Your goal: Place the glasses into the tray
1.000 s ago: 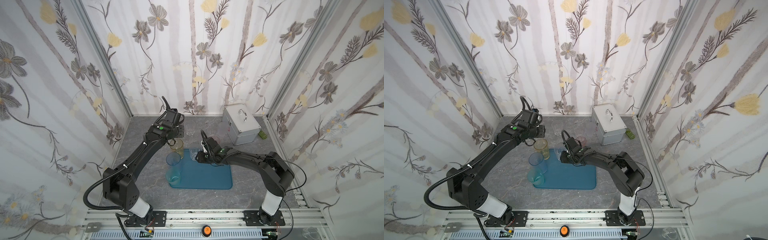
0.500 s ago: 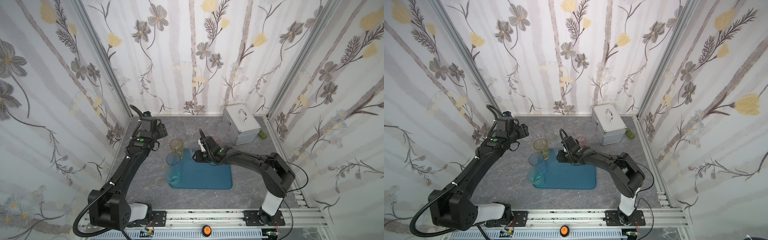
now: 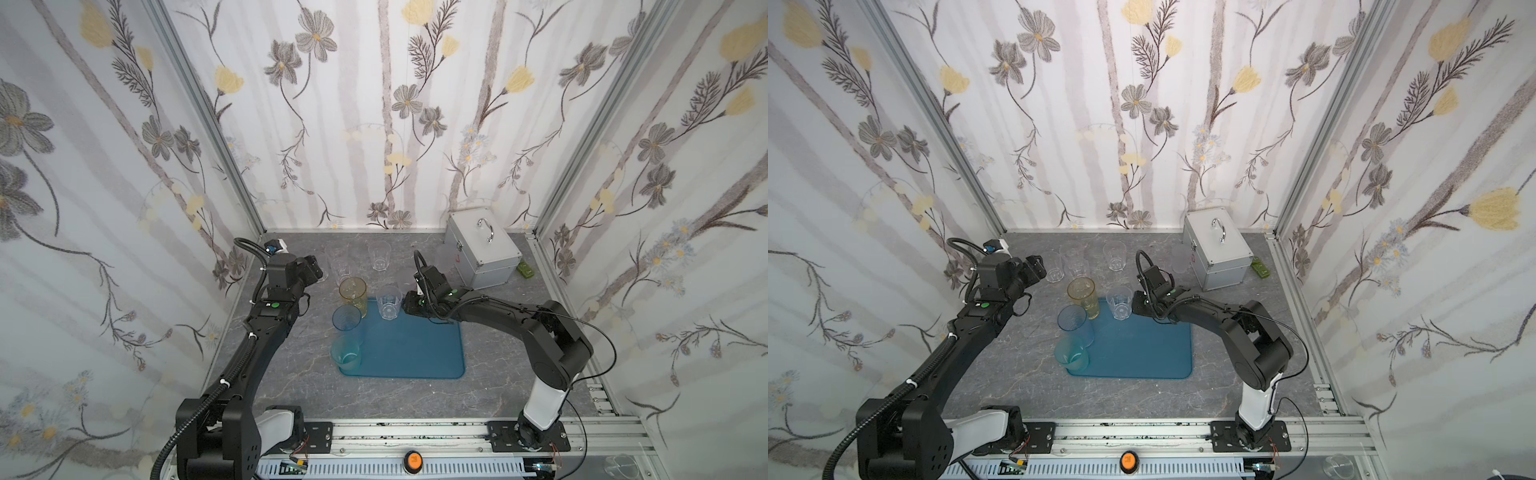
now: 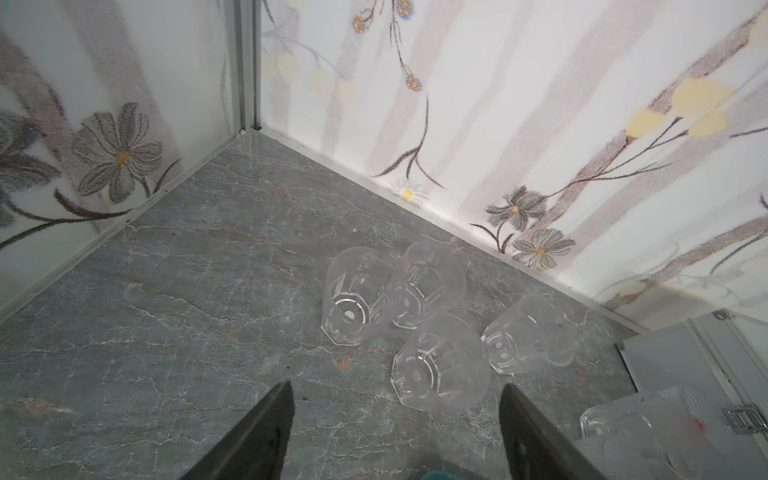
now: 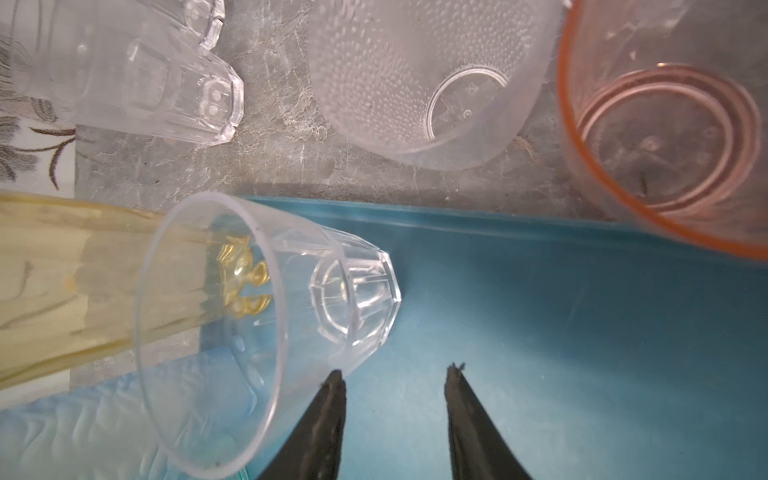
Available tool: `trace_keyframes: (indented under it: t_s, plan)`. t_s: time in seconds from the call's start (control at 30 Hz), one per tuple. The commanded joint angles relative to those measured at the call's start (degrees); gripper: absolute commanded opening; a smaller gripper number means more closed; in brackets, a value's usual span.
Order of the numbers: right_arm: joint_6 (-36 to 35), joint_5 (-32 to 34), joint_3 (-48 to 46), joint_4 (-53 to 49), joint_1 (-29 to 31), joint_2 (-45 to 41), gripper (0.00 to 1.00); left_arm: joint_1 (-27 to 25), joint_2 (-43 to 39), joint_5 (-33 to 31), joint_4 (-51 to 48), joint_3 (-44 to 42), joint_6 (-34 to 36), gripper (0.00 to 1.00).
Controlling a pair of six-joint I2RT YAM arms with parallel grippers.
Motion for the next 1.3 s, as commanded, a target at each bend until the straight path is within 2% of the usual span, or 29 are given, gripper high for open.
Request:
trace_keyframes:
  t_s: [0.0,0.1,0.27,0.37,0.43,0.63,0.77,1.0,1.17,1.27]
  plan:
    - [0.7,0.0,3.0,2.7,0.9,2.6,0.41,1.2,-0.5,0.8,7.8,-2.7,0.2,0.81]
    - [0.7,-0.3,4.4,2.0,1.9,3.9,0.41,1.7,0.0,2.5,8.9,-3.5,-0.1,0.80]
    - [0.5,0.6,0.8,2.7,1.4,1.6,0.41,2.1,1.2,3.9,9.1,-3.2,-0.4,0.80]
    - [0.1,0.7,-2.1,2.8,1.0,-1.1,0.41,3.9,2.0,5.7,8.6,-2.7,-1.1,0.80]
    - [0.0,0.7,-4.4,3.4,0.9,-3.4,0.42,6.0,3.5,8.0,7.2,-0.6,-2.1,0.76]
    - [1.4,-0.3,-9.5,4.7,1.5,-8.7,0.42,6.8,18.5,8.3,-8.8,15.0,0.4,0.69]
    - [2.0,0.6,-11.0,4.3,2.6,-11.2,0.43,6.8,26.4,5.6,-10.5,21.1,1.9,0.68]
    - [2.7,2.4,-13.5,4.3,3.3,-14.0,0.43,6.4,38.4,5.3,-12.5,32.4,4.4,0.60]
    - [2.8,2.6,-14.0,3.7,3.7,-15.2,0.43,5.9,44.0,5.6,-13.8,36.0,5.0,0.45]
    - [2.5,2.9,-13.7,3.2,3.7,-15.2,0.43,5.5,45.6,4.5,-14.1,36.0,5.8,0.39]
